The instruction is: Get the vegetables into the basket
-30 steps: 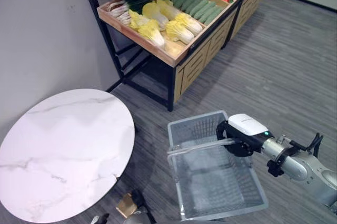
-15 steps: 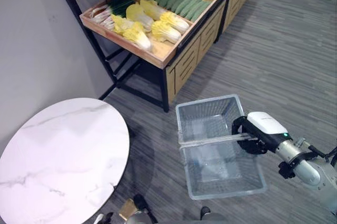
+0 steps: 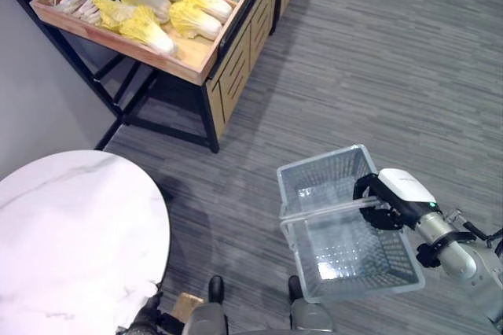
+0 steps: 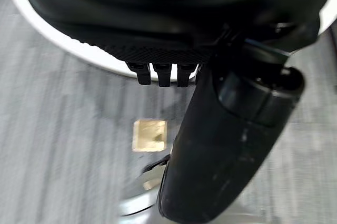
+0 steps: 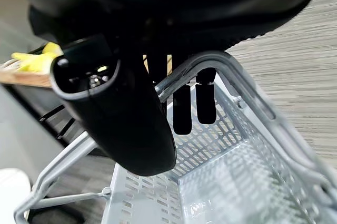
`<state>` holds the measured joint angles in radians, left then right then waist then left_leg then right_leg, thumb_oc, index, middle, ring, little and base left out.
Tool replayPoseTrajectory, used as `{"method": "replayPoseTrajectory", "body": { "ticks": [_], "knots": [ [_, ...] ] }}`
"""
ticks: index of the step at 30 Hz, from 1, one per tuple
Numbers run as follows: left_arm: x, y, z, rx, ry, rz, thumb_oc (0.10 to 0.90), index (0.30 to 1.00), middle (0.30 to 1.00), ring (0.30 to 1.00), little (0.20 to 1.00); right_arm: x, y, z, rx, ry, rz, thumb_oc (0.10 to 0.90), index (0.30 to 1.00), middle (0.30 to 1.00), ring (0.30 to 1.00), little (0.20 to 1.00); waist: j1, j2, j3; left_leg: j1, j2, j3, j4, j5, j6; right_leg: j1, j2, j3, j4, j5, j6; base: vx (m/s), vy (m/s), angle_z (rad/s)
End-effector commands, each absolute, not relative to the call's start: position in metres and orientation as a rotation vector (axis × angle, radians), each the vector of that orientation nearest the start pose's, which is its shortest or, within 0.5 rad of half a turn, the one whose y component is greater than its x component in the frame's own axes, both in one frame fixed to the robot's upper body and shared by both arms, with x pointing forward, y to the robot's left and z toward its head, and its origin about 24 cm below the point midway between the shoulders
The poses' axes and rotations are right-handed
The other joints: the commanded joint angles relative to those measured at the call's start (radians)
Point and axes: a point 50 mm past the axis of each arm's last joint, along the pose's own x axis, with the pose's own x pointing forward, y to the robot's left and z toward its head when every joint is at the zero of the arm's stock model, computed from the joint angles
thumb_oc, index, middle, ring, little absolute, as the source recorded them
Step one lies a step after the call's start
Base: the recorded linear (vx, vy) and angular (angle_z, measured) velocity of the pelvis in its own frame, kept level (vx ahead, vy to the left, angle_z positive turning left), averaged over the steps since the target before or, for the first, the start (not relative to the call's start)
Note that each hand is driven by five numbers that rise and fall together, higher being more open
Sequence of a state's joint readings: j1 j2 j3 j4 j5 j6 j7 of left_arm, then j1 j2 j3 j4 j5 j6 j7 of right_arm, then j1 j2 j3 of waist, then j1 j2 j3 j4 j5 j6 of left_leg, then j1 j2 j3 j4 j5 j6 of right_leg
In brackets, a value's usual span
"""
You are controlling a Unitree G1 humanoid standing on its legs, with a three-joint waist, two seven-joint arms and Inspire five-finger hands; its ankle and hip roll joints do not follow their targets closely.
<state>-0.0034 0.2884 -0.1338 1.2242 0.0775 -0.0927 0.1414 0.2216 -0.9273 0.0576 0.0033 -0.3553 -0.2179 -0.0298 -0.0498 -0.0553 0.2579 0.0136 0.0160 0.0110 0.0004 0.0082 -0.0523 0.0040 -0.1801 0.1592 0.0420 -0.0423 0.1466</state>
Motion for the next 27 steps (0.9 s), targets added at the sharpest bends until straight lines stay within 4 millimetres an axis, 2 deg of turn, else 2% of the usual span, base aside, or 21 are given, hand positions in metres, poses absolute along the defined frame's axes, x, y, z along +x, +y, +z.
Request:
{"method": "replayPoseTrajectory", "body": {
  "ticks": [1,5,8,10,12,13,15,18,22,25,27],
  "knots": [
    [0.092,0.252,-0.154,0.465,1.121,0.107,0.9,1.0,1.0,1.0,1.0,0.232,-0.276,0.137,-1.178,-0.319,0.072,0.4,0.3,0.3,0.3,0.3,0.007,0.03,-0.091,-0.124,-0.027,0.021,0.025,0.036,0.04,-0.03,0.153,0.033,0.016,0.052,-0.055,0.0,0.242,-0.55],
    [0.096,0.256,-0.151,0.471,1.093,0.132,0.9,1.0,1.0,1.0,1.0,0.237,-0.28,0.13,-1.133,-0.309,-0.005,0.4,0.3,0.3,0.3,0.3,0.001,0.025,-0.087,-0.116,-0.024,0.128,0.042,-0.005,0.056,-0.075,0.136,0.111,0.016,0.099,-0.007,-0.03,0.195,-0.89],
    [0.098,0.262,-0.149,0.475,1.084,0.156,0.9,1.0,1.0,1.0,1.0,0.24,-0.281,0.124,-1.095,-0.29,-0.034,0.4,0.3,0.3,0.3,0.3,0.006,0.021,-0.084,-0.105,-0.014,0.185,0.034,-0.013,0.058,-0.1,0.128,0.12,0.019,0.121,0.012,-0.03,0.089,-0.89],
    [0.1,0.266,-0.146,0.481,1.072,0.173,0.9,1.0,1.0,1.0,1.0,0.242,-0.282,0.121,-1.083,-0.285,-0.049,0.4,0.3,0.3,0.3,0.3,0.022,0.018,-0.08,-0.102,-0.002,0.219,0.037,-0.018,0.056,-0.118,0.108,0.068,0.022,0.134,0.019,-0.04,-0.007,-0.83],
    [0.102,0.27,-0.144,0.487,1.057,0.184,0.9,1.0,1.0,1.0,1.0,0.242,-0.285,0.117,-1.087,-0.263,-0.066,0.4,0.3,0.3,0.3,0.3,0.037,0.019,-0.076,-0.086,0.019,0.249,0.037,-0.026,0.046,-0.115,0.054,-0.078,0.019,0.143,0.015,-0.02,-0.058,-0.79],
    [0.103,0.271,-0.144,0.487,1.055,0.187,0.9,1.0,1.0,1.0,1.0,0.241,-0.287,0.115,-1.092,-0.251,-0.072,0.4,0.3,0.3,0.3,0.3,0.039,0.018,-0.079,-0.08,0.024,0.257,0.038,-0.028,0.043,-0.114,0.04,-0.111,0.015,0.15,0.016,0.02,-0.05,-0.62],
    [0.102,0.272,-0.143,0.483,1.053,0.193,0.9,1.0,1.0,1.0,1.0,0.238,-0.294,0.109,-1.109,-0.21,-0.093,0.4,0.3,0.3,0.3,0.3,0.041,0.013,-0.083,-0.067,0.027,0.266,0.04,-0.03,0.039,-0.112,0.023,-0.141,0.005,0.166,0.015,0.06,-0.047,-0.24],
    [0.101,0.269,-0.145,0.485,1.062,0.171,0.9,1.0,1.0,1.0,1.0,0.231,-0.306,0.096,-1.139,-0.129,-0.114,0.4,0.3,0.3,0.3,0.3,0.037,0.01,-0.09,-0.049,0.028,0.267,0.033,-0.026,0.033,-0.105,0.029,-0.147,-0.008,0.163,0.009,0.07,-0.088,-0.1],
    [0.102,0.261,-0.147,0.487,1.063,0.125,0.9,1.0,1.0,1.0,1.0,0.217,-0.323,0.073,-1.16,0.002,-0.144,0.4,0.3,0.3,0.3,0.3,0.027,0.014,-0.102,-0.022,0.041,0.253,0.013,-0.012,0.017,-0.077,0.051,-0.155,-0.026,0.142,-0.006,0.08,-0.145,0.05],
    [0.108,0.256,-0.147,0.488,1.046,0.102,0.9,1.0,1.0,1.0,1.0,0.2,-0.334,0.045,-1.206,0.147,-0.134,0.4,0.3,0.3,0.3,0.3,0.02,0.021,-0.103,-0.012,0.081,0.226,0.008,0.016,-0.012,-0.057,0.099,-0.16,-0.021,0.108,-0.035,0.07,-0.299,0.04],
    [0.11,0.256,-0.146,0.491,1.038,0.1,0.9,1.0,1.0,1.0,1.0,0.197,-0.336,0.038,-1.2,0.175,-0.135,0.4,0.3,0.3,0.3,0.3,0.019,0.022,-0.101,-0.02,0.09,0.217,0.023,0.018,-0.018,-0.053,0.108,-0.161,-0.018,0.102,-0.044,0.02,-0.234,0.2]
  ]
}}
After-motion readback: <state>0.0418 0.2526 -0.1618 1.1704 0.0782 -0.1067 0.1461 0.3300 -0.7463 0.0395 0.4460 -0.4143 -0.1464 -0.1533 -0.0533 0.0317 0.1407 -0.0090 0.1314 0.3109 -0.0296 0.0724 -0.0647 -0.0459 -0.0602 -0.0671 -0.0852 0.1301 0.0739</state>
